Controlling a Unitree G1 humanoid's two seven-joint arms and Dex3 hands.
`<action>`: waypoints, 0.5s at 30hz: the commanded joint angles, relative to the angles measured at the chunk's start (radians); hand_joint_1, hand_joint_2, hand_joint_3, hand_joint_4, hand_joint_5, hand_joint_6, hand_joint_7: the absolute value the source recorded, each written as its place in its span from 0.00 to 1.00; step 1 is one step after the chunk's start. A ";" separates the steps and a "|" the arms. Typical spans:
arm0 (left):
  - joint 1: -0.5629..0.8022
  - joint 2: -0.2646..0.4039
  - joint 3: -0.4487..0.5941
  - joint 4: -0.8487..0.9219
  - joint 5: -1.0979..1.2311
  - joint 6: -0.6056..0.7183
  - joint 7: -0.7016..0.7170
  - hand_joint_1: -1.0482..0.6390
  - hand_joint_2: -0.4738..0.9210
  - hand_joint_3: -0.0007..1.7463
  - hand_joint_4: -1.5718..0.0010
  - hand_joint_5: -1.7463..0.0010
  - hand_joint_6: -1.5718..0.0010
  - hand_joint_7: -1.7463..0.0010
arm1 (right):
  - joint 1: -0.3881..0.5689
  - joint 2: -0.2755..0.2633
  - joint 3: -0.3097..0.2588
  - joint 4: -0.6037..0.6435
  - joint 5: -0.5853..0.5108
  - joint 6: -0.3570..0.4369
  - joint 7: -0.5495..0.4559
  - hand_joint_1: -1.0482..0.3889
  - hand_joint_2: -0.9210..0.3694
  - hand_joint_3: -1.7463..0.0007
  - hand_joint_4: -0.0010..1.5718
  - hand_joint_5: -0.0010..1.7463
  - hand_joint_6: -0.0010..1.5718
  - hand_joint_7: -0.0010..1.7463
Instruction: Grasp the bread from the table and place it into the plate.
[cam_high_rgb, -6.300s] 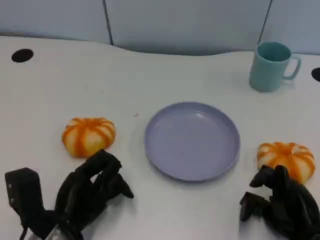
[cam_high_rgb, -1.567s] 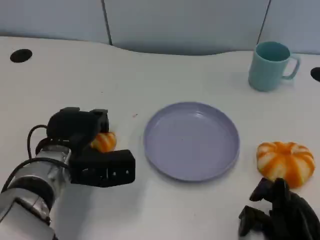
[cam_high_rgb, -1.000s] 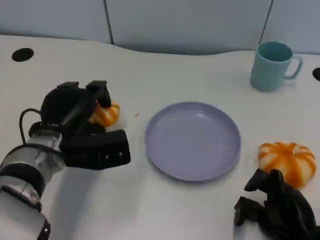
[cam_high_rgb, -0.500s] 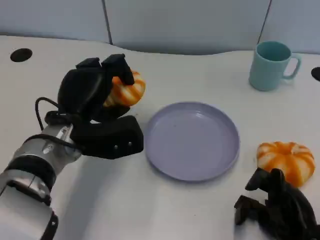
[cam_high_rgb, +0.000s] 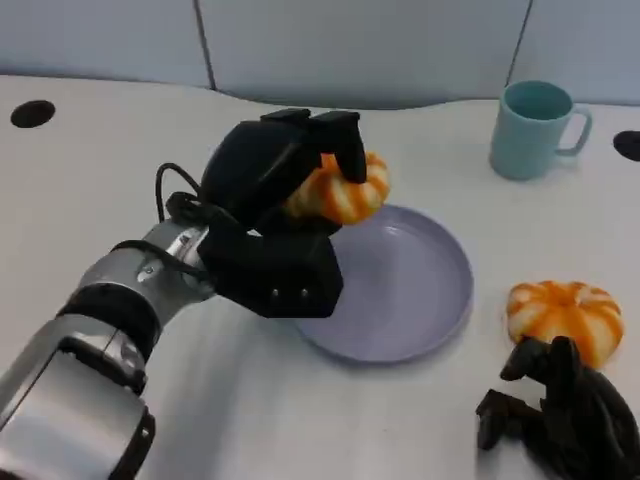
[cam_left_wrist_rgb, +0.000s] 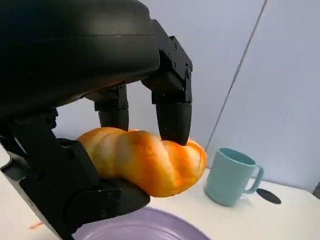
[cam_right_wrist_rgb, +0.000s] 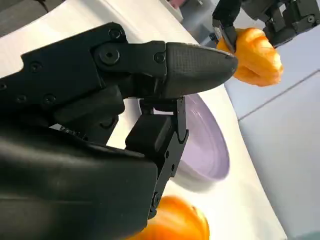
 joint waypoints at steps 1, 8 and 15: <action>-0.018 0.021 0.002 -0.002 0.001 -0.006 -0.009 0.55 0.59 0.76 0.43 0.00 0.50 0.00 | 0.012 -0.012 -0.006 0.018 0.000 0.008 -0.006 0.44 0.00 0.68 0.76 0.73 0.64 0.69; -0.033 -0.076 -0.031 0.029 -0.002 0.042 -0.220 0.48 0.62 0.81 0.36 0.00 0.45 0.00 | 0.031 0.003 0.012 -0.027 -0.007 0.025 -0.043 0.44 0.00 0.70 0.75 0.75 0.64 0.70; -0.022 -0.110 -0.032 0.041 -0.005 0.099 -0.332 0.44 0.61 0.84 0.37 0.00 0.45 0.00 | 0.045 0.010 0.021 -0.055 -0.002 0.038 -0.054 0.44 0.00 0.70 0.74 0.76 0.64 0.70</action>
